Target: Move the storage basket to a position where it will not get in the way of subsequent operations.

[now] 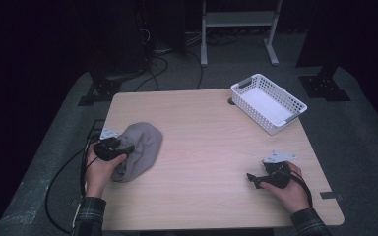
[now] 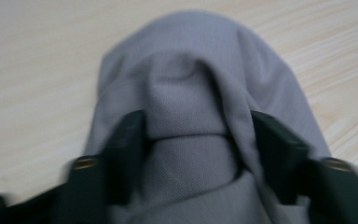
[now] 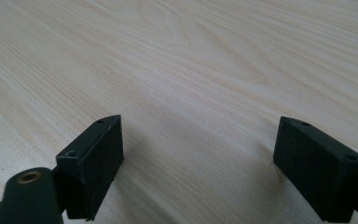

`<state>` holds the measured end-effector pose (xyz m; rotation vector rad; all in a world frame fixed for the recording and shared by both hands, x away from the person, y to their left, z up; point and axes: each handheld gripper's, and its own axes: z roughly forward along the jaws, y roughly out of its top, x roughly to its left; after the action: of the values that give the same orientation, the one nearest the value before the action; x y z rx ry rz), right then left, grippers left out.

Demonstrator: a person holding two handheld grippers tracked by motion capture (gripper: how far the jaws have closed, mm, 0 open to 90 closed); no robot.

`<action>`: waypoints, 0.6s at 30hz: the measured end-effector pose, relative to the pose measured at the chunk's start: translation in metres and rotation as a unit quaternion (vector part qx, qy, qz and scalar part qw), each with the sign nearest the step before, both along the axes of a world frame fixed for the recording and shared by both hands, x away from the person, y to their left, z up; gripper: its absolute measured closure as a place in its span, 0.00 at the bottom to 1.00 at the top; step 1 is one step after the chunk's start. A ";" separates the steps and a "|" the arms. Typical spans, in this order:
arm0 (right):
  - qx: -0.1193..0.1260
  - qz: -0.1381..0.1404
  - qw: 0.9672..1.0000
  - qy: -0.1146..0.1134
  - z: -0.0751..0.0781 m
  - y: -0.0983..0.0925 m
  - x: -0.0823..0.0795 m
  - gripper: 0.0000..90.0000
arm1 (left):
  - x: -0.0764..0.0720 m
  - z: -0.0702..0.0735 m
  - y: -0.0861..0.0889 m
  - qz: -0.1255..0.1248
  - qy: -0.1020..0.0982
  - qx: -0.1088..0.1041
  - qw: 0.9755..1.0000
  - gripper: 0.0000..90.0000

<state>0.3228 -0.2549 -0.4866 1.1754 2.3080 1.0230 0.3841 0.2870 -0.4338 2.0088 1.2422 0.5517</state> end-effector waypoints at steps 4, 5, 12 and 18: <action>0.000 0.001 1.000 0.000 0.000 0.000 0.000 0.16 | 0.001 -0.002 0.003 0.004 0.013 -0.021 1.000 0.74; 0.000 0.002 1.000 0.000 0.000 0.000 0.000 0.16 | 0.002 -0.001 0.003 0.002 0.016 -0.024 1.000 0.76; -0.002 0.008 1.000 0.000 0.000 0.000 0.002 0.15 | -0.002 0.007 -0.001 -0.020 0.004 -0.041 0.999 0.80; -0.001 0.010 1.000 0.001 0.000 0.001 0.003 0.14 | -0.010 0.027 -0.028 -0.067 -0.021 -0.043 0.997 0.81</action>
<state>0.3256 -0.2539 -0.4866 1.1562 2.3262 1.0258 0.3738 0.2590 -0.4069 1.9810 1.0787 0.4641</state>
